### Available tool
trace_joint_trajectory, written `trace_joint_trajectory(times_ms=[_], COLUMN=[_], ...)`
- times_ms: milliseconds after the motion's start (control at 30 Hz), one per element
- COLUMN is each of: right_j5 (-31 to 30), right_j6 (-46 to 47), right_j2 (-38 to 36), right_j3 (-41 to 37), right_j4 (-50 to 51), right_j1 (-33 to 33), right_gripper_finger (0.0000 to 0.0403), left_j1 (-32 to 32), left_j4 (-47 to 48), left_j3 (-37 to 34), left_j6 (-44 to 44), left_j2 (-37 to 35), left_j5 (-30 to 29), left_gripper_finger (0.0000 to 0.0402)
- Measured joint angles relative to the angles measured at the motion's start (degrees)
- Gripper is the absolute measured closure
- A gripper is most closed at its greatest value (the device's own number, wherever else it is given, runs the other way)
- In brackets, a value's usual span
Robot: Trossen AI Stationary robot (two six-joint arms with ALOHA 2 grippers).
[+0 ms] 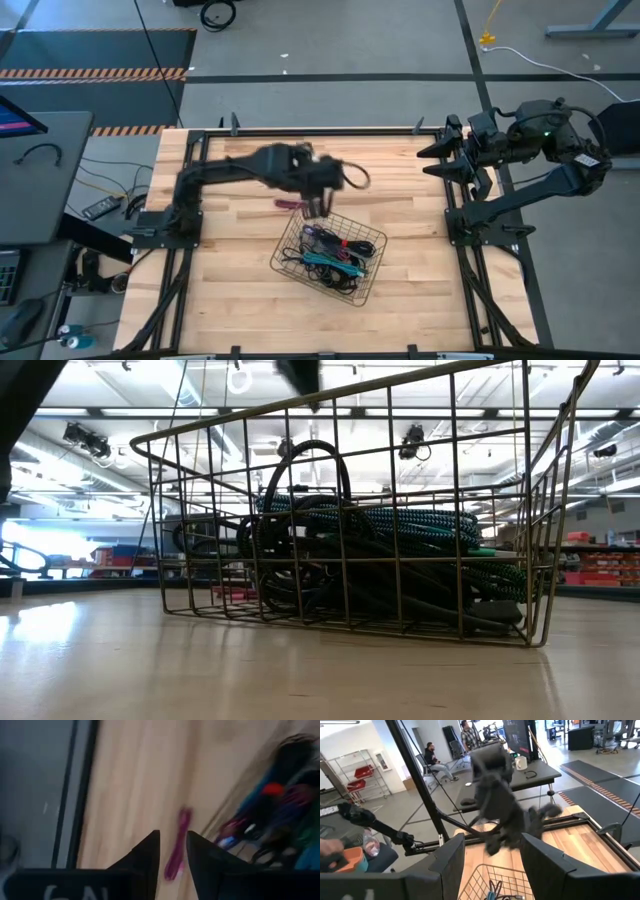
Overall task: Pick and place USB-C Cables
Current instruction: Put the pink charger cable into the wire basket
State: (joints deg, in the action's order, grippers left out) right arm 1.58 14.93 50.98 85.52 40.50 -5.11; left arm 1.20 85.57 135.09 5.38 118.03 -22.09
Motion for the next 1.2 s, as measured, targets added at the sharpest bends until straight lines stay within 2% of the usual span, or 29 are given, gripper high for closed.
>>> trace_joint_trajectory(times_ms=[133, 200, 333, 500, 667, 800, 1000, 1200], right_j5=[0.0, 0.0, 0.0, 0.1, 0.0, 0.0, -0.4, -0.5], right_j6=[-0.1, -0.1, -0.2, -0.5, -0.4, -0.1, 0.6, 1.6], right_j2=[0.0, 0.0, 0.0, 0.0, 0.0, 0.0, 0.0, 0.0], right_j3=[0.0, 0.0, 0.0, 0.0, 0.0, 0.0, 0.0, 0.0], right_j4=[0.0, 0.0, 0.1, 0.1, 0.1, 0.0, -0.2, -0.3], right_j1=[0.0, 0.0, 0.0, 0.0, 0.0, 0.0, 0.0, 0.0], right_gripper_finger=[0.0208, 0.0208, 0.0208, 0.0208, 0.0208, 0.0208, 0.0208, 0.0208], left_j1=[-3.3, -4.6, -6.8, -8.9, -9.1, -9.0, -10.3, -13.4], left_j4=[4.8, 4.2, 4.3, 3.9, -1.0, -8.2, -17.5, -21.2], left_j3=[-6.2, -9.7, -16.2, -27.6, -40.3, -47.9, -54.8, -60.0], left_j6=[7.9, 10.3, 11.8, 12.0, 11.6, 9.0, 6.0, 3.9], left_j2=[-6.4, -9.2, -14.0, -19.0, -21.3, -21.5, -21.6, -21.6], left_j5=[-0.3, -0.2, -0.2, -0.2, 0.0, 3.2, 4.6, 5.8], left_gripper_finger=[0.0299, 0.0299, 0.0299, 0.0298, 0.0298, 0.0298, 0.0298, 0.0298])
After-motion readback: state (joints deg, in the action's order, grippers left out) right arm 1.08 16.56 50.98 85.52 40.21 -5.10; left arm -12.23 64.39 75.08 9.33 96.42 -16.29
